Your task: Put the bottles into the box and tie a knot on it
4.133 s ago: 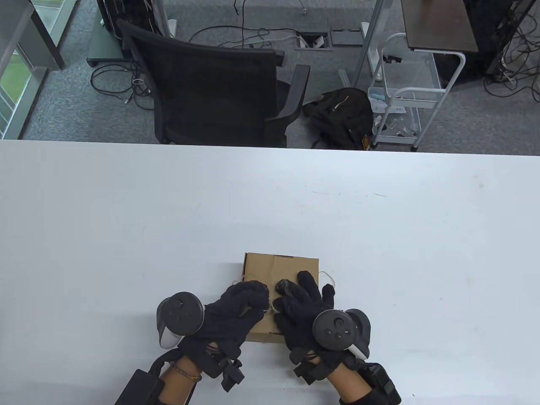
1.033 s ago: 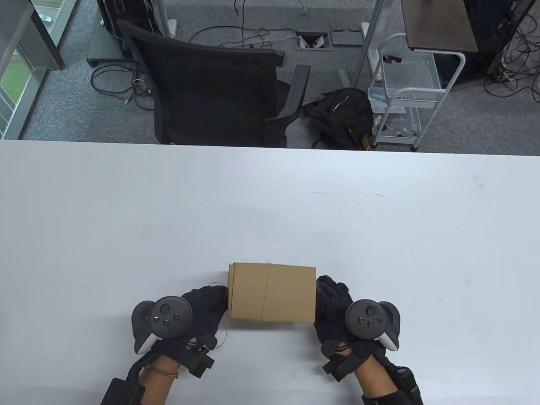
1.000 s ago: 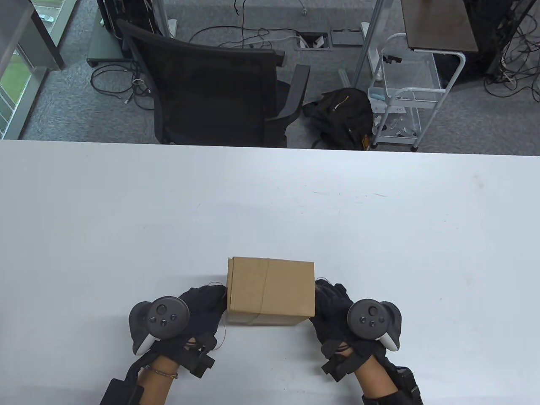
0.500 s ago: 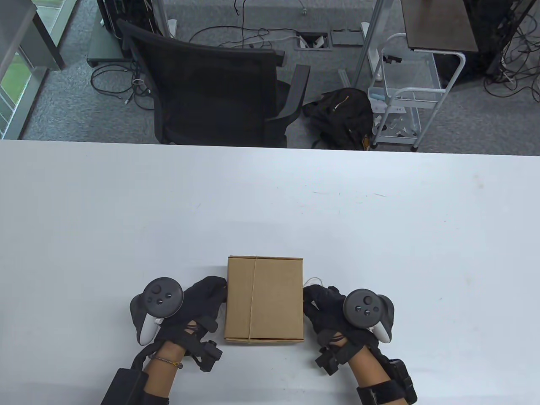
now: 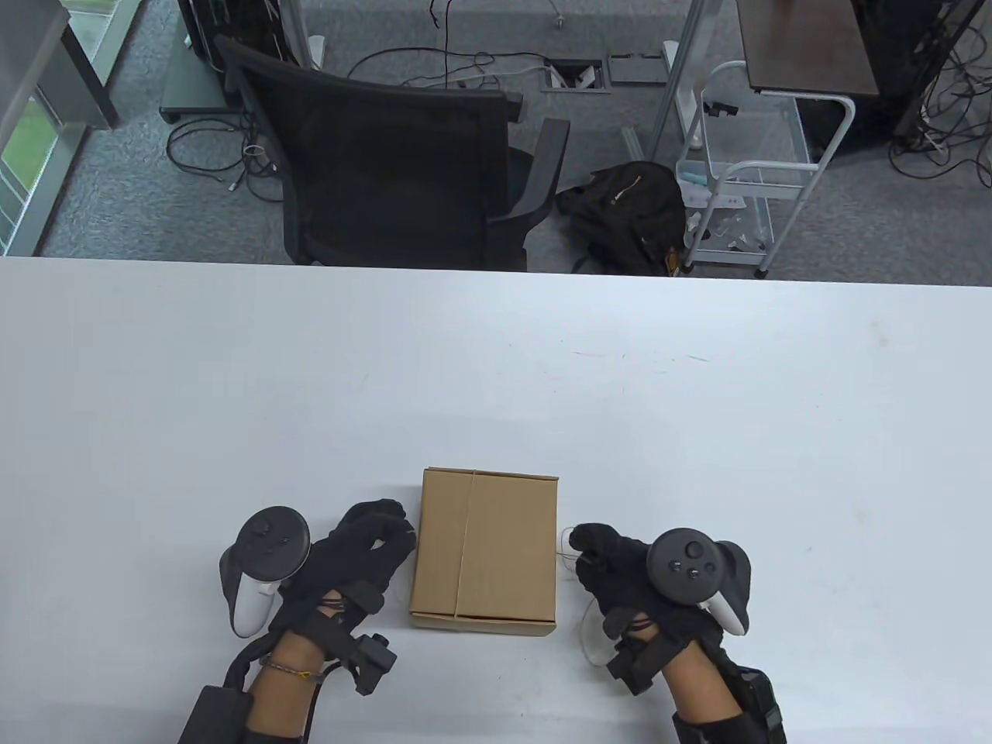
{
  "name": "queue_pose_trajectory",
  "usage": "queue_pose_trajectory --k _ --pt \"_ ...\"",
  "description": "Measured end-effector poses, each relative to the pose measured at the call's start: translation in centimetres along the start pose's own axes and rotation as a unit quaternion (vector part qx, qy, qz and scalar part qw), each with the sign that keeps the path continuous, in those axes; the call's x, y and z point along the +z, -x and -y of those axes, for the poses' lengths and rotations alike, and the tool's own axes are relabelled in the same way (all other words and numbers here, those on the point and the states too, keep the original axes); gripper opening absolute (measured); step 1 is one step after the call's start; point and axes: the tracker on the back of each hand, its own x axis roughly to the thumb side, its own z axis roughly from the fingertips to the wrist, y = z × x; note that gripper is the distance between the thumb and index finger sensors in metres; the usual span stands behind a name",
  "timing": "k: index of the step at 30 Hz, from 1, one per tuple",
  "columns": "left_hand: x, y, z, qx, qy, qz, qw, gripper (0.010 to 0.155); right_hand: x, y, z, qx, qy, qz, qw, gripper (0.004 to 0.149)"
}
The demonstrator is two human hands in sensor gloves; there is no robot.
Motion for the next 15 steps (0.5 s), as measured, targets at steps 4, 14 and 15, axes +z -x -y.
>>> queue_pose_trajectory --k 4,14,15 --pt "0.7 -1.6 1.7 -0.097 -0.009 0.044 0.994 0.049 0.9 -2.7 0.9 0.141 0.046 0.056 0.987 0.048" --pt "0.6 -3.3 5.1 -0.341 -0.079 0.087 0.933 0.048 1.6 -6.4 -0.4 0.408 0.125 0.152 0.891 0.038" --pt "0.5 -3.2 5.1 -0.34 -0.081 0.086 0.933 0.048 1.6 -6.4 -0.5 0.385 0.127 0.165 0.899 0.039"
